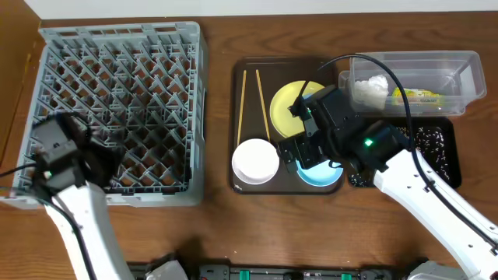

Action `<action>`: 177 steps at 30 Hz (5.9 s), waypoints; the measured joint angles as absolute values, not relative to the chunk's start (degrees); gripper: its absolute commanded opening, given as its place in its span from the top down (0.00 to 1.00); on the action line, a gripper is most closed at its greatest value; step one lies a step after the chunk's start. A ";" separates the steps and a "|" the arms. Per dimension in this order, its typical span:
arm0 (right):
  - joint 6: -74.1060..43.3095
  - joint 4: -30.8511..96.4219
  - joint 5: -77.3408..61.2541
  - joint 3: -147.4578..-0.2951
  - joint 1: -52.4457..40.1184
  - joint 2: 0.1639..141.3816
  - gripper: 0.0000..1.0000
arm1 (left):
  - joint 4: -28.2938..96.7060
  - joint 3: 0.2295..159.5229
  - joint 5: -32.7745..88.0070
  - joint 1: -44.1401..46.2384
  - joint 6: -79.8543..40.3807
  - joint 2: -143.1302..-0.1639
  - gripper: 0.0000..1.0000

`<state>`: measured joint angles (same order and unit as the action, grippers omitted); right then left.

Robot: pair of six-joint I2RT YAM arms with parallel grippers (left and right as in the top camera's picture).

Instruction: Sort waste into correct bins and load items into the dishwasher

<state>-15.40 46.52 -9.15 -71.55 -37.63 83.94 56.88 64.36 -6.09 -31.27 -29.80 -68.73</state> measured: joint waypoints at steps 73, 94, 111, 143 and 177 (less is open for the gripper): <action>6.00 39.33 -2.46 -71.16 -30.44 66.39 0.01 | 63.72 70.50 20.60 4.67 -0.14 -64.62 0.02; 8.03 10.48 -2.96 -7.16 -12.80 7.53 0.01 | 63.75 70.54 20.58 4.67 -0.14 -64.60 0.02; 8.14 3.77 -3.88 -0.47 -11.70 0.67 0.01 | 63.70 70.54 20.58 4.67 -0.14 -64.60 0.02; 8.21 3.75 -4.05 -0.47 -12.53 0.67 0.01 | 47.83 73.80 18.15 12.14 -15.84 -77.43 0.11; 8.21 3.75 -4.08 -0.47 -12.53 0.67 0.01 | 34.17 82.85 1.45 22.61 -11.70 -119.90 0.70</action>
